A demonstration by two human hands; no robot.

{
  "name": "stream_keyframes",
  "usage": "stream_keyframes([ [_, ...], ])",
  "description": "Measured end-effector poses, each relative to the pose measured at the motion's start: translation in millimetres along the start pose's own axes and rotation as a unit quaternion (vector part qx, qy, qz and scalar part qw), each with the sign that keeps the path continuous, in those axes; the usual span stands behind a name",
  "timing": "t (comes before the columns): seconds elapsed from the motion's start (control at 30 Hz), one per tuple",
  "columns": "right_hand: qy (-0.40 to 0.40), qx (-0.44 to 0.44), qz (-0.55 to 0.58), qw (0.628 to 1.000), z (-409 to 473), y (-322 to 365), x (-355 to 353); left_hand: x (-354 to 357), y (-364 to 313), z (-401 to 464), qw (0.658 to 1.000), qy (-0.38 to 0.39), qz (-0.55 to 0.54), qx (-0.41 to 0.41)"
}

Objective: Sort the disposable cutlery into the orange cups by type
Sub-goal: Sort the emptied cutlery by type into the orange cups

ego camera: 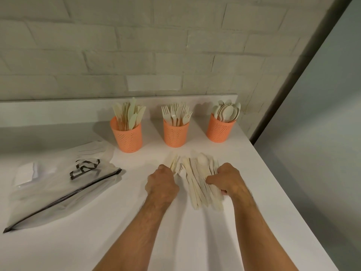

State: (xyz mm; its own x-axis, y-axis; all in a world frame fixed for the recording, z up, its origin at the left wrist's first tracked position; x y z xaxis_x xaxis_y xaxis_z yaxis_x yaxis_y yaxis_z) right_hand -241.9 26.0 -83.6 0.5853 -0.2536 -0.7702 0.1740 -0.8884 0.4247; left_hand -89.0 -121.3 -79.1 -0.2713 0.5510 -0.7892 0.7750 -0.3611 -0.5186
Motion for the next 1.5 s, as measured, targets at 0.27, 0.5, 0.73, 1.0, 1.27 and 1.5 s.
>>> stream_keyframes([
  [0.27,0.029,0.006,0.05,0.998,2,-11,2,-8,4,0,1.0,0.004,0.001,0.029],
  [0.5,-0.019,-0.082,0.18,0.98,-11,0,-7,-45,9,-5,0.948,-0.095,-0.255,0.167],
  [0.73,-0.112,-0.225,0.391,0.885,-58,83,4,-79,28,-23,0.83,-0.203,-0.476,0.209],
  [1.0,-0.126,-0.217,0.427,0.869,-62,121,68,-60,63,-16,0.791,-0.213,-0.541,0.19],
  [1.27,-0.135,-0.22,0.437,0.861,-57,128,66,-84,67,-7,0.78,-0.228,-0.547,0.201],
  [1.5,-0.096,-0.227,0.321,0.915,-44,128,83,-53,84,-2,0.802,-0.208,-0.551,0.102],
])
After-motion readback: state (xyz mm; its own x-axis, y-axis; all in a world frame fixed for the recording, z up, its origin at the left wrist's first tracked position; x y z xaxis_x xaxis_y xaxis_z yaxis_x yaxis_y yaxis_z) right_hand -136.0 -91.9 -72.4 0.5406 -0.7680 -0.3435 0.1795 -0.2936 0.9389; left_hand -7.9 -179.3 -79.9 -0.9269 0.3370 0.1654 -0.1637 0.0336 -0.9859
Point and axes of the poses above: each hand's wrist, its own z-axis towards the middle knuckle, its own x-axis out of the palm, y = z × x, the point moved 7 cm from there along z, towards the middle knuckle, and after that the axes turned 12 degrees about -z, right-handed, at the moved point
